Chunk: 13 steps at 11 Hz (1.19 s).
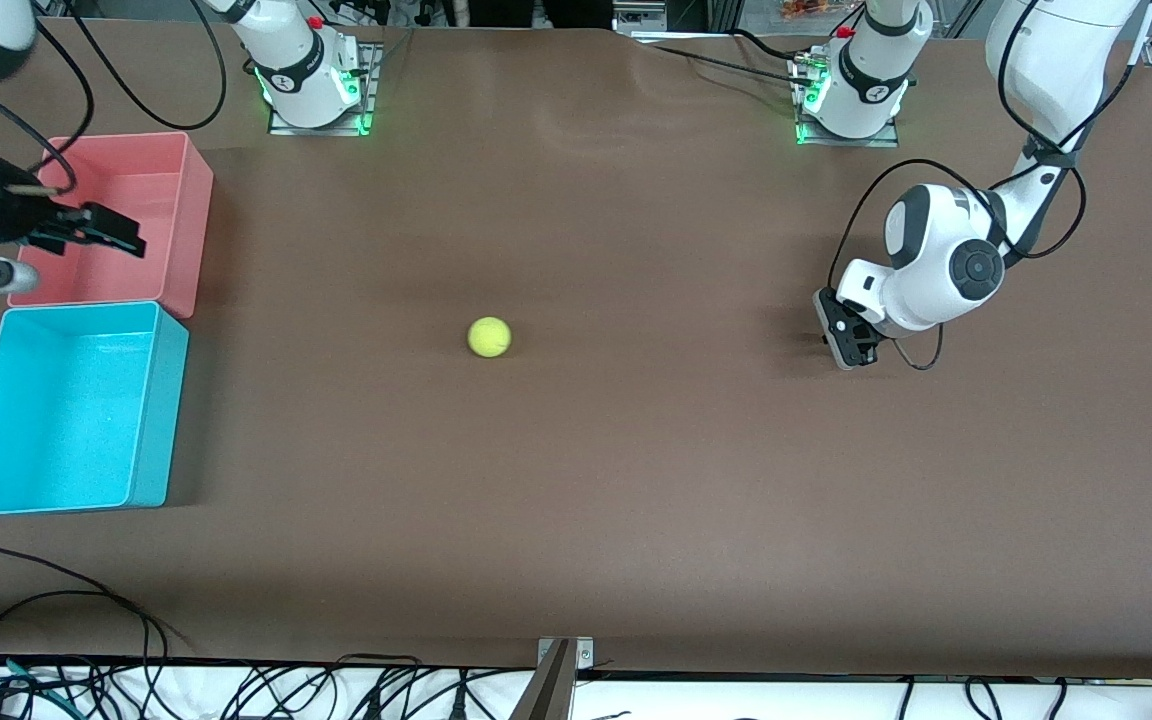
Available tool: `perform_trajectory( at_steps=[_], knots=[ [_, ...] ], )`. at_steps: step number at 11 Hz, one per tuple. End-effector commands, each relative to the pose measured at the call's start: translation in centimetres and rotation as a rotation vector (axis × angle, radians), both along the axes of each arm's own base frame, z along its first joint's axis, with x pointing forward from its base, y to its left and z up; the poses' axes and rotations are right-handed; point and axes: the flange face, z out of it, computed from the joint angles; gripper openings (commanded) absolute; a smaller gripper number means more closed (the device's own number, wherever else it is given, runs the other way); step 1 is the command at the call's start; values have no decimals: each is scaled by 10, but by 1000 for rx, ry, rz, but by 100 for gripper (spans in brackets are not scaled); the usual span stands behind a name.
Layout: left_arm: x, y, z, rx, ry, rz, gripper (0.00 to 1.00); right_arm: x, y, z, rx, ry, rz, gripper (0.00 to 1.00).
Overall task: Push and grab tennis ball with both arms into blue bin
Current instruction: 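Reach the right gripper toward the rolling ball while the left gripper withdraws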
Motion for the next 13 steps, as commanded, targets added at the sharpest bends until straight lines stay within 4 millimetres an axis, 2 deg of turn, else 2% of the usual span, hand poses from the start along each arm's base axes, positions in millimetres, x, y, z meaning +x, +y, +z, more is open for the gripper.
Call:
perform_trajectory(
  at_steps=[1, 2, 3, 4, 5, 8, 9, 10, 12, 13],
  knots=[
    [3, 19, 14, 21, 8, 8, 18, -11, 3, -54, 19, 1, 14, 100],
    [3, 21, 15, 20, 6, 7, 25, -14, 9, -75, 19, 3, 23, 100],
    [4, 22, 15, 18, 2, -14, 45, -19, 10, -97, 18, 9, 25, 100],
    [5, 26, 16, 18, -2, -30, 99, -23, 18, -116, 18, 17, 38, 100],
    [6, 33, 17, 21, -5, -26, 100, -29, 20, -141, 19, 58, 42, 100],
    [5, 36, 14, 22, -1, -7, 100, -28, 19, -195, 21, 113, 46, 100],
    [7, 47, 16, 25, -5, 13, 100, -26, 19, -214, 22, 141, 47, 100],
    [10, 57, 24, 27, -24, 37, 100, -28, 16, -234, 22, 147, 40, 100],
    [14, 58, 39, 28, -55, 43, 100, -25, 9, -266, 20, 100, 36, 100],
    [21, 60, 61, 36, -101, 41, 100, -17, 6, -277, 12, 66, 48, 100]
  ],
)
